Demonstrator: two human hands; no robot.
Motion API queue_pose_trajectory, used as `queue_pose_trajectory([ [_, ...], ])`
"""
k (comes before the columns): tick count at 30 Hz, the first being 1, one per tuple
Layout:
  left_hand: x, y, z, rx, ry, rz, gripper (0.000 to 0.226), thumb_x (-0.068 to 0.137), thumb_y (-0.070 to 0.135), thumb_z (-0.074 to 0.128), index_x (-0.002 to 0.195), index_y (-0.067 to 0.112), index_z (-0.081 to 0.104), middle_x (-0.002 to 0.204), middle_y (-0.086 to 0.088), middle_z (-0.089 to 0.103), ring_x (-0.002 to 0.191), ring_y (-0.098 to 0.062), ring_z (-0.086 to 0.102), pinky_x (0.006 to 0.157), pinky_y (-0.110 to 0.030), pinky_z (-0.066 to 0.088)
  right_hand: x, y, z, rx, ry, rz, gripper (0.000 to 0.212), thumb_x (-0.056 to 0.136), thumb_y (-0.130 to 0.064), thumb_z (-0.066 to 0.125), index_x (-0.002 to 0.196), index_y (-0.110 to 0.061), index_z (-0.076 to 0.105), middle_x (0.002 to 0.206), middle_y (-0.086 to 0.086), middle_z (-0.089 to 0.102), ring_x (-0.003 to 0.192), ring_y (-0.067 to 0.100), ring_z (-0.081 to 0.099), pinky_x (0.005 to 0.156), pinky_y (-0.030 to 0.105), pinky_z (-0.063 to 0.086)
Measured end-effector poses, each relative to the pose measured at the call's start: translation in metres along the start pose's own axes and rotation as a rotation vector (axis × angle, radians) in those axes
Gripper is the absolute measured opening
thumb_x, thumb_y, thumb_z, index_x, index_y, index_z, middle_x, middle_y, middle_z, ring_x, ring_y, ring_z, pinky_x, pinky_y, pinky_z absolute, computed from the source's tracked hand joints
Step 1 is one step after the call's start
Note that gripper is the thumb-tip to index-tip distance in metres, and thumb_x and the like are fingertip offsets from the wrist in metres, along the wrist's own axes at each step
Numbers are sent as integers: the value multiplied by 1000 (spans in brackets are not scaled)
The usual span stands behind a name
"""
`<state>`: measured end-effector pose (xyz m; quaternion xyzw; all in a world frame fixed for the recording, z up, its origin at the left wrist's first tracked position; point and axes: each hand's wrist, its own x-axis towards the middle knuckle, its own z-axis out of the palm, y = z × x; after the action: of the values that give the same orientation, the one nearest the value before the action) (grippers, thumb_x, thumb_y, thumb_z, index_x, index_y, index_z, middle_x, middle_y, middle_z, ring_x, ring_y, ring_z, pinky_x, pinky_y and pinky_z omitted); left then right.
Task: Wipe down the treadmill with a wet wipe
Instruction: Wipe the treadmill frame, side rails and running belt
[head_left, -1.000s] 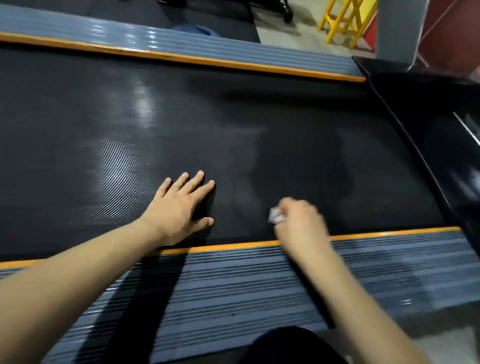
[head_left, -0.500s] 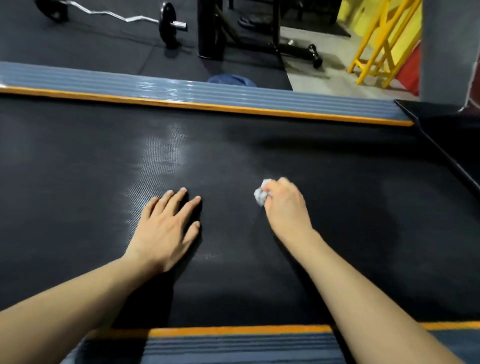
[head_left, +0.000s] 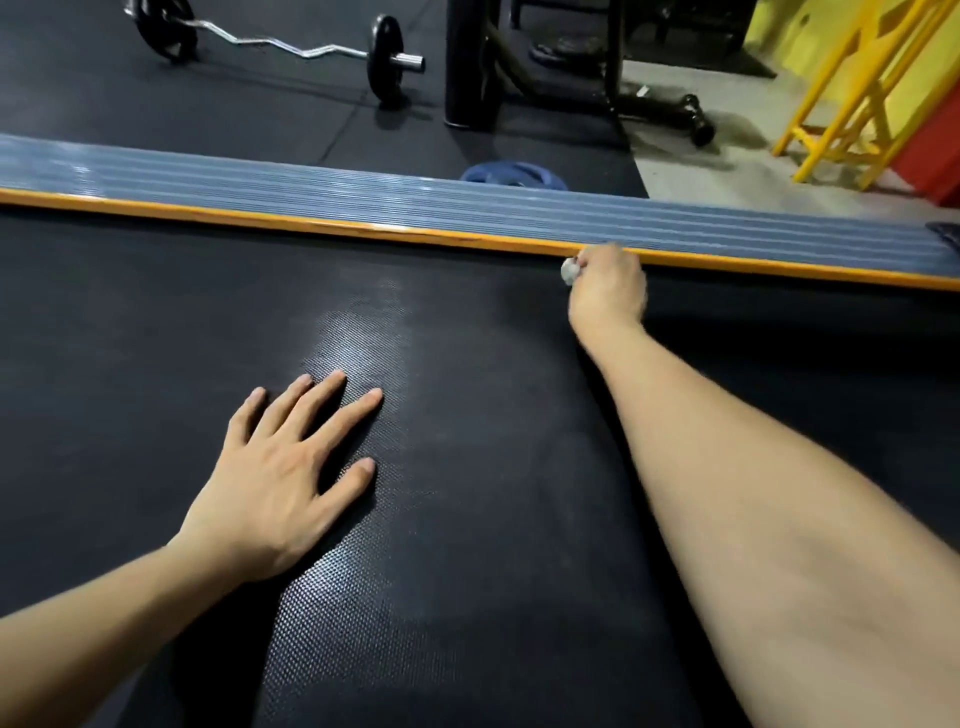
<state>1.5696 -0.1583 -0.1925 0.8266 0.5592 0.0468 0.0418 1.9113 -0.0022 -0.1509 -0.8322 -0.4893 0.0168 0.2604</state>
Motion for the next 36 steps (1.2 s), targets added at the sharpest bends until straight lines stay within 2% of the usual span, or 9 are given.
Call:
queue_pose_trajectory([
  [3,0,2,-2,15,-3,-7,64,95,69,20,157,53,12,169,10,17,157,-18,10,126,-48,6,-15,-38,32,8,-68,-56,24,95,-22,54,100,-7,72,105,16,69,103,31,63,80,34,47],
  [9,1,1,-5,-6,-1,6,64,95,71,18,156,56,6,169,13,10,157,-14,3,127,-46,2,-80,-125,49,130,-406,-520,25,101,-27,45,113,-15,64,100,11,63,102,27,60,74,32,39],
  [15,2,3,2,-9,40,7,67,95,69,21,159,49,11,170,5,13,157,-21,5,126,-50,2,-22,-10,-5,-212,-72,-142,27,101,-16,49,109,1,68,114,26,66,110,41,60,89,41,49],
  [18,3,2,3,1,37,13,69,94,69,21,159,46,14,170,2,15,157,-25,9,125,-54,4,-30,-16,-1,-113,-31,-42,23,96,-17,53,100,-3,71,109,23,69,103,38,63,83,35,50],
  [21,2,0,2,-17,46,22,70,94,68,22,159,44,18,169,1,18,156,-27,13,124,-55,7,-69,-90,30,-118,-130,-281,19,93,-23,54,95,-10,67,97,17,71,92,35,64,62,32,31],
  [25,2,-3,2,-42,37,37,71,94,69,21,159,43,20,169,0,19,156,-28,14,124,-56,7,-127,-167,40,-190,-412,-631,12,93,-18,50,97,-16,61,96,13,64,100,33,60,66,33,31],
  [29,2,-3,3,-62,48,39,72,93,68,20,160,42,18,170,-2,16,156,-30,11,124,-57,4,-84,-72,-4,-237,-241,-263,24,96,-33,56,81,-14,61,95,15,66,91,30,62,69,36,37],
  [32,1,-2,1,-93,55,41,73,93,66,20,161,39,17,170,-4,15,156,-31,10,123,-58,3,-70,-9,-30,-317,-65,4,24,98,-27,54,103,-15,74,106,19,71,100,37,66,84,38,49],
  [36,5,-2,-1,-95,23,38,72,93,66,21,161,40,16,171,-4,13,156,-32,8,123,-59,1,-100,-82,3,-290,-55,-195,22,95,-27,54,102,-16,72,102,14,71,99,35,65,73,34,44],
])
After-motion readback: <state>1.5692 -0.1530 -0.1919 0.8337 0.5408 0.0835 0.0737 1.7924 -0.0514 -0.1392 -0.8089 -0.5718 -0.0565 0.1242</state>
